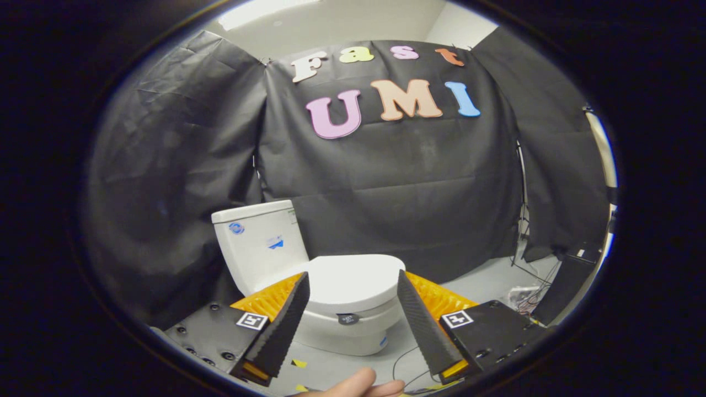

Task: Open the toilet lid.

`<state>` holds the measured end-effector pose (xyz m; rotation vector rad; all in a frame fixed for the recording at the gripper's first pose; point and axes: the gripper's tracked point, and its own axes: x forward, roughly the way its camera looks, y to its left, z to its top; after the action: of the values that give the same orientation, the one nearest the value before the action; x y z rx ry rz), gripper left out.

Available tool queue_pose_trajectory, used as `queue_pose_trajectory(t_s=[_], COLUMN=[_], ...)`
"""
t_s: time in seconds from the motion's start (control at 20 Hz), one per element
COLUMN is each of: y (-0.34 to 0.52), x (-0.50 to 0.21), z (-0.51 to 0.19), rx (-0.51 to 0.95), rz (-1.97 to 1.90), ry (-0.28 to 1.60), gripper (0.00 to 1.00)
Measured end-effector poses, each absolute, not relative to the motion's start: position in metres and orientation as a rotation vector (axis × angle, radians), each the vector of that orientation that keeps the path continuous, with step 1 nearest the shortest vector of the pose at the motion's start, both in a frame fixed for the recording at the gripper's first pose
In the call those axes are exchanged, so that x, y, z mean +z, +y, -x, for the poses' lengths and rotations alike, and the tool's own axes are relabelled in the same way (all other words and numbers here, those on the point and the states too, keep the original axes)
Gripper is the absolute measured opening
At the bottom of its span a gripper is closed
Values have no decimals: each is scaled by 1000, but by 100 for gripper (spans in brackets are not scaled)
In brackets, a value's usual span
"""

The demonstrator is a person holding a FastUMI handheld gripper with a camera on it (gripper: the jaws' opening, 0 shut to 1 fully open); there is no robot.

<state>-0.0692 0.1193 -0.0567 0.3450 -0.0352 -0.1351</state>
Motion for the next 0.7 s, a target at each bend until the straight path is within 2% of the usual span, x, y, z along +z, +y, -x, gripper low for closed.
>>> queue_pose_trajectory(t_s=[0.4, 0.55, 0.7], y=[134, 120, 124], x=[-101, -127, -191], z=[11, -7, -26], rx=[-107, -197, -297], rz=[-575, -762, -902], ry=[66, 79, 215], gripper=[99, 99, 95])
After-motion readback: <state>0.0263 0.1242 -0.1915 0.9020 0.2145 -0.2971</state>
